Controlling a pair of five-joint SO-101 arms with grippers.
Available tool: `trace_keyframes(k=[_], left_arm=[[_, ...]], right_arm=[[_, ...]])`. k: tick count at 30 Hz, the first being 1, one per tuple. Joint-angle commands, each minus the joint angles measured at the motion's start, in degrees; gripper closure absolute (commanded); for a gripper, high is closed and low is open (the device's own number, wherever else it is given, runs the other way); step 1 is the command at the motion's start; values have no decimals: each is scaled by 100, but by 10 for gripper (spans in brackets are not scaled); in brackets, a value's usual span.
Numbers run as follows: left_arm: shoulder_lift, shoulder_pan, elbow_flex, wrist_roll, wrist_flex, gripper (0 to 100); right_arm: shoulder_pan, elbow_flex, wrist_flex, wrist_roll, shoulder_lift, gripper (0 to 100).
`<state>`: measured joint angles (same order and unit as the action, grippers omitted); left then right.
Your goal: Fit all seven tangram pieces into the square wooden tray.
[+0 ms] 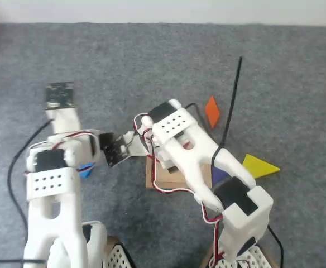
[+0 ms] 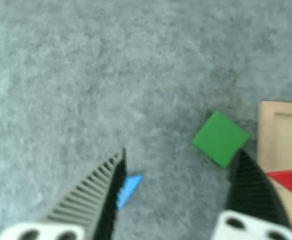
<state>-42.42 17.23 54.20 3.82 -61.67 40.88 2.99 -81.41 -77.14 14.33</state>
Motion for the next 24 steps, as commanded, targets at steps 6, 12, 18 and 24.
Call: trace_keyframes(k=[6,12,18,24], left_arm=[[-18,1512,-752,-123,70,682],[0,2180,-980,-132,70,682],[9,2725,-1226,-141,62,682],[18,2743,-1209,-141,62,682]], right_arm=[[-409,-35,470,1055,-242,865],[-532,-18,488,1134,-233,865],[-576,18,576,1284,-57,865],[-892,62,1042,1284,523,865]])
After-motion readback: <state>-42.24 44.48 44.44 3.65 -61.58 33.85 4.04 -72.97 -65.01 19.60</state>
